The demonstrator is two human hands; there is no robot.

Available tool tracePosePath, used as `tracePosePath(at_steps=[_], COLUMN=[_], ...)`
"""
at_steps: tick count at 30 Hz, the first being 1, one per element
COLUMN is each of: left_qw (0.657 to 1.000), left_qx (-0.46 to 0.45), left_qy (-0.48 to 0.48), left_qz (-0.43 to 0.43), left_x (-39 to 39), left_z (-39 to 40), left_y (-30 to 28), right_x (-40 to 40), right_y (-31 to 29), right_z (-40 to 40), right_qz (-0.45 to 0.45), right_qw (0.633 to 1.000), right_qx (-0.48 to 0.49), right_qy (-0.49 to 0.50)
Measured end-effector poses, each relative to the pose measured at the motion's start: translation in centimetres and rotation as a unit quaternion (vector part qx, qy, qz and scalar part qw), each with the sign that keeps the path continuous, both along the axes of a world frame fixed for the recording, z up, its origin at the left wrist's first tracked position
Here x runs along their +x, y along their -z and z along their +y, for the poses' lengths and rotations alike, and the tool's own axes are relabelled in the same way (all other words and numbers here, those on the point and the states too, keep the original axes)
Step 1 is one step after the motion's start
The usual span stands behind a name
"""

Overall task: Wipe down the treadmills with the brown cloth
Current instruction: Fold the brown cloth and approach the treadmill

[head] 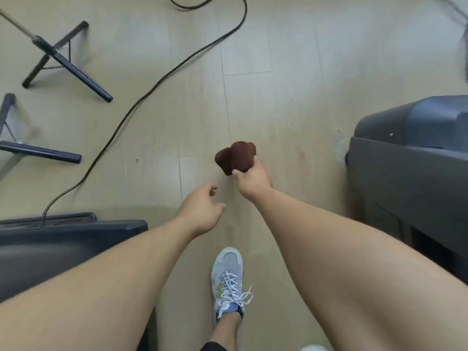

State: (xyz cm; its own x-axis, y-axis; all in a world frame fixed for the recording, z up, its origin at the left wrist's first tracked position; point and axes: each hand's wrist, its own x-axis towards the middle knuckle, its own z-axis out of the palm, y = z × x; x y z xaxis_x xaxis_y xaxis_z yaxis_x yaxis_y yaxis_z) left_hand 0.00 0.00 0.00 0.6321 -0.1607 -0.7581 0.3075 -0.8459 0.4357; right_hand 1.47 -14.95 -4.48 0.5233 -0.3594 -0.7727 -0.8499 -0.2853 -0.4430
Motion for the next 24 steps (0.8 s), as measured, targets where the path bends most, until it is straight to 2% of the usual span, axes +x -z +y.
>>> tracePosePath(at_steps=[3,6,12,17,21,22,24], left_qw=[1.000,0.999,0.999,0.998,0.993,0.990,0.980], left_qx=[-0.019,-0.009,0.038,0.039,-0.018,-0.049,-0.121], left_qy=[-0.016,0.007,-0.001,-0.041,-0.107,-0.126,-0.152], left_qz=[0.019,0.031,0.021,-0.013,-0.052,-0.042,0.039], left_x=[-1.5,-3.1,-4.2,-4.6,-3.9,-3.7,-3.7], left_z=[0.2,1.4,3.2,1.3,-3.3,-4.8,-7.8], left_y=[1.0,1.7,-1.4,-10.1,-21.0,-24.0,-29.4], right_x=[1.2,1.3,-1.0,-6.8,-11.6,-12.8,-15.5], right_y=[1.1,0.7,-4.0,-14.2,-25.0,-28.0,-33.7], right_z=[-0.3,-0.6,-0.6,-1.1,-1.2,-1.4,-2.0], right_qz=[0.025,0.035,-0.039,-0.078,-0.121,-0.139,-0.178], right_qw=[0.998,0.994,0.988,0.981,0.980,0.979,0.974], right_qx=[-0.046,-0.097,-0.149,-0.178,-0.142,-0.124,-0.104], right_qy=[0.038,0.025,0.001,0.022,0.065,0.077,0.091])
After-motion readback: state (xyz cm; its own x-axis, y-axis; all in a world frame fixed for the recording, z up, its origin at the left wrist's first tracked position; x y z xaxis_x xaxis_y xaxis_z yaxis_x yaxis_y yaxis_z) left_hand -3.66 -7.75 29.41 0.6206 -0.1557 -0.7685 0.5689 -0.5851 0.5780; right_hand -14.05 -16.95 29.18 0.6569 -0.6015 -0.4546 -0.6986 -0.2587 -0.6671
